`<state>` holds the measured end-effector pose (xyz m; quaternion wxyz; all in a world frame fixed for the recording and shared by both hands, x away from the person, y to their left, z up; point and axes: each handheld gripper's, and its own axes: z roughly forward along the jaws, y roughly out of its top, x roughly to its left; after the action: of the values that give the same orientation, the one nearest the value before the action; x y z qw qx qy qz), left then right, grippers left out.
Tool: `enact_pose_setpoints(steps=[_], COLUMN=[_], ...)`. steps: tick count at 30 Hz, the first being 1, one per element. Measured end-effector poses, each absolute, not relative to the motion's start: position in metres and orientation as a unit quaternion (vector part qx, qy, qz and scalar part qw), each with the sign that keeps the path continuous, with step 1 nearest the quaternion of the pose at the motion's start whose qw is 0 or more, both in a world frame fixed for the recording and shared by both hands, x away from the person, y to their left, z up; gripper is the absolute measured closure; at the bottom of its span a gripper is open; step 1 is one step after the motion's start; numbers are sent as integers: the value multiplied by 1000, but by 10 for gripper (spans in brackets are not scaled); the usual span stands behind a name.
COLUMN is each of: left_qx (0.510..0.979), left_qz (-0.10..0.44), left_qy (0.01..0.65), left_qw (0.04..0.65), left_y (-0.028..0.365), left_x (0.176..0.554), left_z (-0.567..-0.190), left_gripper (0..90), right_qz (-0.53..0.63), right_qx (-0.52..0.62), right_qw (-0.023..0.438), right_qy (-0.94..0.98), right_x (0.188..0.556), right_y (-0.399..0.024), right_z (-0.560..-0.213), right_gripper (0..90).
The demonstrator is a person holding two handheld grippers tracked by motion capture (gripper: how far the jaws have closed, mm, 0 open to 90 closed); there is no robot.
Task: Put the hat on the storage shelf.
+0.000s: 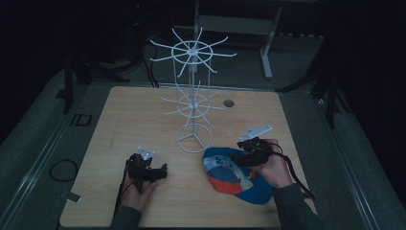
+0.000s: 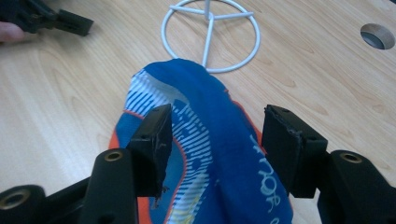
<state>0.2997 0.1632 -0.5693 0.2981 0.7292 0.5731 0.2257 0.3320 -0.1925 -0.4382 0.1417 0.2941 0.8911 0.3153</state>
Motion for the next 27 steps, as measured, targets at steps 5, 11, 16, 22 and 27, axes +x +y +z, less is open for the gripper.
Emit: enact_pose_setpoints(steps=[5,11,16,22,27], left_qx=[729,729,729,729,729], left_qz=[227,228,228,227,227], left_qy=[573,573,572,573,573], left_qw=[297,298,298,297,298], left_y=[163,163,163,162,161], left_x=[300,301,301,302,303], left_z=[-569,-569,-570,-569,-569], left_gripper=[46,46,46,46,46], right_qz=[313,294,277,273,262], right_qx=[295,286,274,274,266], right_qw=[141,131,121,118,108], right_qy=[892,903,913,915,921], right_x=[340,348,352,362,368], right_y=[-190,-185,-176,-173,-166], right_z=[-442,-450,-451,-451,-452], right_gripper=[414,375,338,335,331])
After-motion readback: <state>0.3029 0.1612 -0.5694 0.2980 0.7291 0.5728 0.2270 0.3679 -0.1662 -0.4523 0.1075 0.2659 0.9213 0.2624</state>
